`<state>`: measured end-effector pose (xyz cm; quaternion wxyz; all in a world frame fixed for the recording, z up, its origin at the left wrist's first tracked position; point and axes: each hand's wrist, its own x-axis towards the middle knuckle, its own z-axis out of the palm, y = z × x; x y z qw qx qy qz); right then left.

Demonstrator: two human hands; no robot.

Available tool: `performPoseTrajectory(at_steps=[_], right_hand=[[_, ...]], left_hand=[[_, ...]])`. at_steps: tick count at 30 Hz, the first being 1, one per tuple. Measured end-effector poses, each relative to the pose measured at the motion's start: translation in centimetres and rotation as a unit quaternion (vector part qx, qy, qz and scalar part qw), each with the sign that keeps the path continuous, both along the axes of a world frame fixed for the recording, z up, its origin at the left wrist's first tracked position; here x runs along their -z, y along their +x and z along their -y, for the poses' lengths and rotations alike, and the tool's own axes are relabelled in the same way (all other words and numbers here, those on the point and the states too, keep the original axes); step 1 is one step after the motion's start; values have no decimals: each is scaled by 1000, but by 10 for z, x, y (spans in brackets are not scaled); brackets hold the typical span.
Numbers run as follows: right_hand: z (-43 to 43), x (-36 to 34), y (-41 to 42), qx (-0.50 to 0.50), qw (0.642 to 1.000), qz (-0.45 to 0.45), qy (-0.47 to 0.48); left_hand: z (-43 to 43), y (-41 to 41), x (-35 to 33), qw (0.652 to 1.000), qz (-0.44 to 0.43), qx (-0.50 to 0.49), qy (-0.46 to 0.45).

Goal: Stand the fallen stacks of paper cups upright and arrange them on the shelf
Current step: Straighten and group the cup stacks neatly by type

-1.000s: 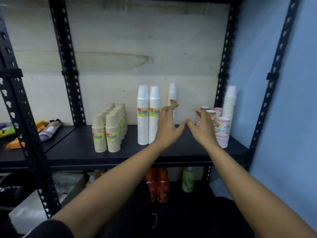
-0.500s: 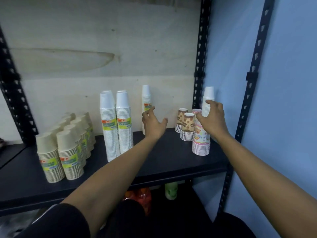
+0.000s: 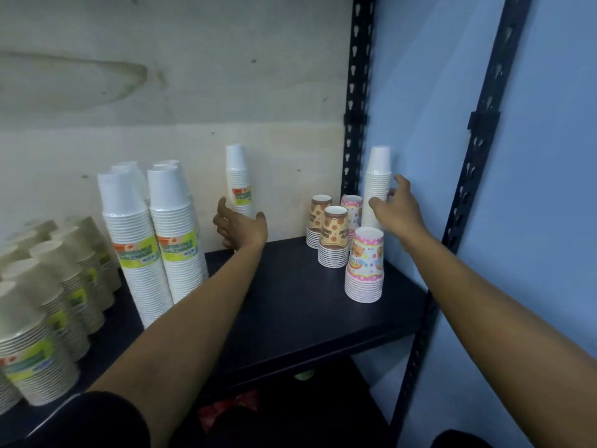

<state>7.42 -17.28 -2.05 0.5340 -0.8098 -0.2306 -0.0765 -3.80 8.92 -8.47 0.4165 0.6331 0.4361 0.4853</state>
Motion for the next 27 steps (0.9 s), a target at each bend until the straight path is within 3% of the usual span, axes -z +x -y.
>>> performPoseTrajectory(at_steps=[13,20,27], right_hand=[[-11,12,11,-21,998,-47,35],[1,-17,-3,-35,997,8,68],[22,-73,-39,-66,986,86,126]], left_hand=[[-6,-3,6,1000,-1,-1,5],[4,-16,-8,998,3,47,31],[48,-46,-53,984,78,132,93]])
